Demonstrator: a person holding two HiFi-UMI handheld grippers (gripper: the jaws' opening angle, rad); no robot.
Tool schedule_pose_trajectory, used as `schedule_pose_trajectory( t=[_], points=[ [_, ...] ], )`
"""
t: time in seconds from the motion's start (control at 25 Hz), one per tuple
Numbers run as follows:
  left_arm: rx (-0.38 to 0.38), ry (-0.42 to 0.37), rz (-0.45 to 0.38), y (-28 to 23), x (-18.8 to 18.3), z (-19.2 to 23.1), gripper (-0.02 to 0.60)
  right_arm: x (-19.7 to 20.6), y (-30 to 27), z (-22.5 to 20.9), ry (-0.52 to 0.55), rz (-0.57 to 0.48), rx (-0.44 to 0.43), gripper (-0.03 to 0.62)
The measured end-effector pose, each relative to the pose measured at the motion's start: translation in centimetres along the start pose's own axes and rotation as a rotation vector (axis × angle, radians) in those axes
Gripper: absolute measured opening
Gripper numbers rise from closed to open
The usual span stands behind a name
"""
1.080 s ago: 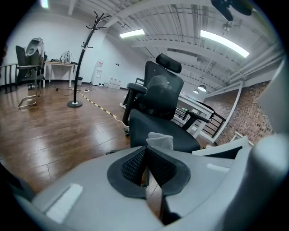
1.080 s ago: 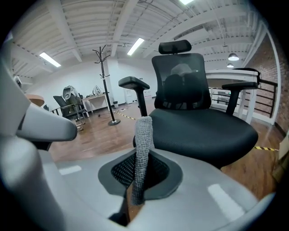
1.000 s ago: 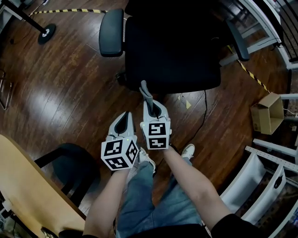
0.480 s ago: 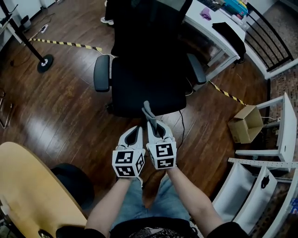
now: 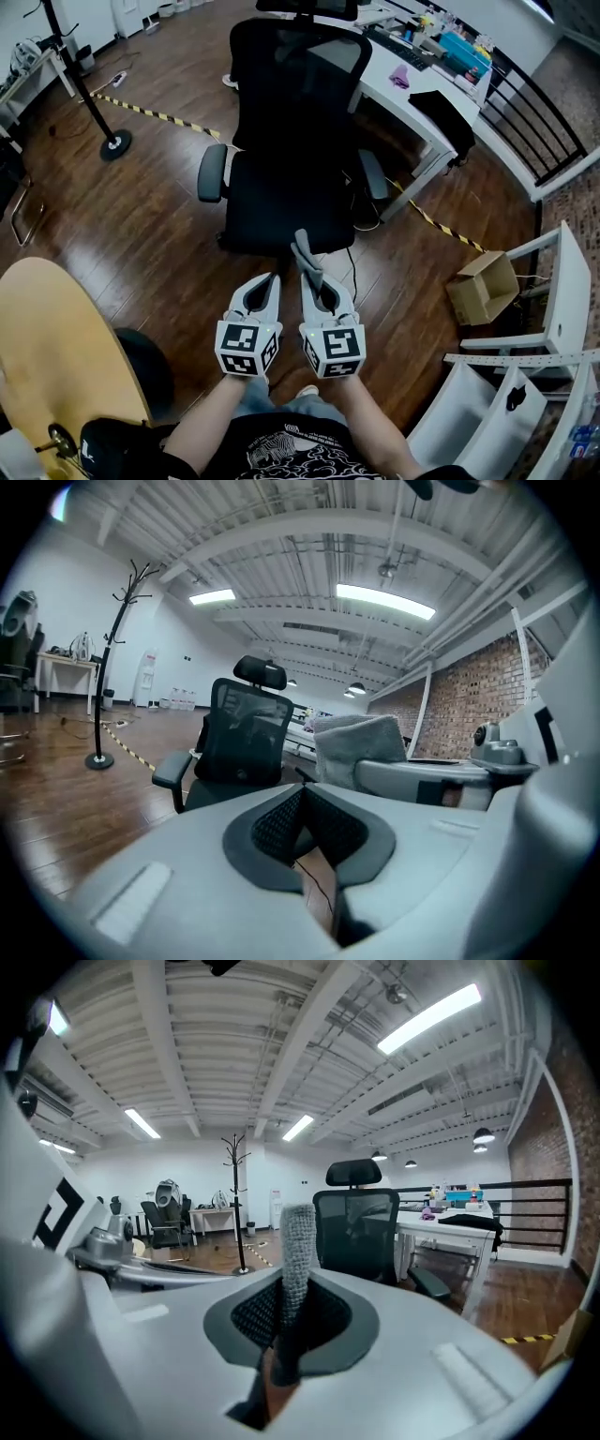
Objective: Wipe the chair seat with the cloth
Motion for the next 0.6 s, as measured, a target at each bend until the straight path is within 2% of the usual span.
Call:
schedule_pose_trajectory(
  t=[0.12,0.36,0.6],
  points=[
    [-0.005,-0.022,-0.028,1.7,-0.3,-3.3,0.003,-0.3,3.4,-0.5,-0.022,-0.026,-0.036,0.007],
    [0.002,-0.147,-0.059,4.2,0.0,-9.7,0.004,0.4,8.5,-1.6,-0.022,-0.054,-0.096,0.006],
    [-0.002,-0.178,-0.072,6.8,0.5,-13.3,0.004,1.1,12.4,-1.8,-0.014,-0.075,-0.126,0.007]
  ],
)
Point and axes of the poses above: the fingertips, and each gripper's own axes: y backward along the fingers, z to its left, x out of its underside, the point moved 6 cm from there along y, backward along the fingers, and after that the axes turned 8 degrees about z, right-handed, at the moved point
